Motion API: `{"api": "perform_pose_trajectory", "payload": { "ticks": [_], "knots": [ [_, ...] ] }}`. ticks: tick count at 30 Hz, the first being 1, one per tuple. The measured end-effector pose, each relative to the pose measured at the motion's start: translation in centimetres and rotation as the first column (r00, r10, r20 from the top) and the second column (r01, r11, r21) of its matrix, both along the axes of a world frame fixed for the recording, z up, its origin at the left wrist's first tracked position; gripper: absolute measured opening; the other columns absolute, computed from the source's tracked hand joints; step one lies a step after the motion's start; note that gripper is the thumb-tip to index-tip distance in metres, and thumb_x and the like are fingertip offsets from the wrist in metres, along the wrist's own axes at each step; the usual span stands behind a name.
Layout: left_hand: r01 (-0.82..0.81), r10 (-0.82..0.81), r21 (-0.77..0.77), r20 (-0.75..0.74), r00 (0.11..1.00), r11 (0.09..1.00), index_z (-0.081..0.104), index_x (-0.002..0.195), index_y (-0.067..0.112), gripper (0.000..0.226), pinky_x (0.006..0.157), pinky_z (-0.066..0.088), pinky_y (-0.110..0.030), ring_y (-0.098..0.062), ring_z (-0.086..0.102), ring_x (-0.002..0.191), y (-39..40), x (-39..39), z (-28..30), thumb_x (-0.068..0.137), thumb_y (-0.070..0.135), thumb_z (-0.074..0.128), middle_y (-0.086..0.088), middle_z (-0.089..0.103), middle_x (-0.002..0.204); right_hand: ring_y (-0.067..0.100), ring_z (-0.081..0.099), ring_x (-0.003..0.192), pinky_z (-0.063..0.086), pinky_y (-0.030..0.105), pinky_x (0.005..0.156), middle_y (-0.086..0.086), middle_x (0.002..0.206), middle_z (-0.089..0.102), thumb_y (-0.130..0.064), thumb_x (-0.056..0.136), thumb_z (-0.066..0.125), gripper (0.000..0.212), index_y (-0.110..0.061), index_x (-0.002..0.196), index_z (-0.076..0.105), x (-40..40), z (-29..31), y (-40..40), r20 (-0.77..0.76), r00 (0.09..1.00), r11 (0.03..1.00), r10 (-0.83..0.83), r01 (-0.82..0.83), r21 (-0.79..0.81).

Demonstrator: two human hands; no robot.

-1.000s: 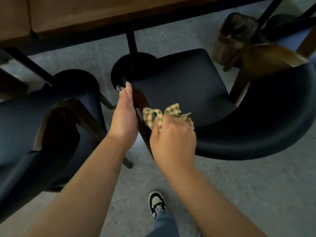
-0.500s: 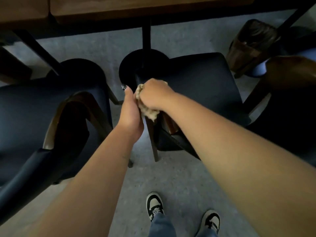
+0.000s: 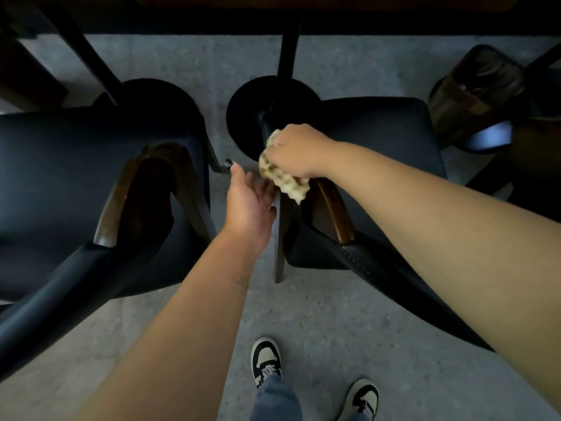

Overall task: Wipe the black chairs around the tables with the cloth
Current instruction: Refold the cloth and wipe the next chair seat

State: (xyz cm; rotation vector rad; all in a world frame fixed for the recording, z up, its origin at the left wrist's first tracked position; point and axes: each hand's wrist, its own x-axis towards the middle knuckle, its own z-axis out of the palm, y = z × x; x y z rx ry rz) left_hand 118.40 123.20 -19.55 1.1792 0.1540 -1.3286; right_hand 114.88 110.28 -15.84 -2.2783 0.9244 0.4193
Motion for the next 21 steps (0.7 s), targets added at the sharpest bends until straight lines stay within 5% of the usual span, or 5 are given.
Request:
{"api": "perform_pose_trajectory", "payload": {
  "ticks": [5,10,12,16,21],
  "knots": [
    [-0.036,0.035,0.012,0.06,0.998,0.999,0.019,0.155,0.018,0.071,0.12,0.012,-0.049,-0.019,0.022,0.147,0.5,0.7,0.0,0.099,0.062,0.017,-0.004,0.024,0.16,0.018,0.045,0.058,0.037,0.029,0.05,0.006,0.072,0.052,-0.021,0.091,0.041,0.028,-0.009,0.07,0.054,1.7,1.4,1.4,-0.326,0.825,0.822,0.461,-0.536,-0.194],
    [-0.011,0.011,0.009,0.066,0.998,1.0,0.022,0.154,0.017,0.071,0.121,0.011,-0.049,-0.019,0.023,0.146,1.3,0.5,-0.5,0.099,0.062,0.014,-0.004,0.028,0.158,0.029,0.062,0.079,0.054,0.042,0.073,0.009,0.076,0.065,-0.032,0.083,0.048,0.03,-0.015,0.06,0.056,-1.7,3.7,2.4,-0.331,0.603,0.586,0.726,-0.794,-0.161],
    [-0.003,0.003,0.013,0.053,0.999,1.0,0.02,0.154,0.017,0.072,0.12,0.01,-0.049,-0.019,0.022,0.147,1.4,-0.1,-0.6,0.099,0.062,0.013,-0.005,0.026,0.159,0.025,0.061,0.078,0.053,0.042,0.076,0.006,0.071,0.063,-0.033,0.085,0.044,0.034,-0.017,0.056,0.054,-2.7,5.4,2.7,-0.397,0.504,0.52,0.767,-0.851,-0.077],
    [0.011,-0.011,-0.005,0.032,0.999,1.0,0.017,0.155,0.017,0.072,0.121,0.01,-0.047,-0.019,0.021,0.147,1.1,-1.2,-0.6,0.099,0.062,0.012,-0.005,0.022,0.16,0.014,0.049,0.062,0.035,0.029,0.053,-0.002,0.069,0.055,-0.035,0.092,0.039,0.033,-0.021,0.068,0.057,-3.0,6.5,4.6,-0.562,0.361,0.443,0.744,-0.896,0.01],
    [0.004,-0.005,0.013,0.037,0.999,1.0,0.022,0.154,0.017,0.071,0.12,0.015,-0.049,-0.019,0.024,0.146,1.7,-1.6,-0.3,0.099,0.062,0.014,-0.006,0.025,0.159,0.026,0.053,0.11,0.041,0.036,0.081,0.003,0.123,0.056,-0.038,0.092,0.041,0.043,-0.024,0.131,0.051,-1.5,5.1,7.2,-0.747,0.188,0.409,0.638,-0.904,0.122]
  ]
}}
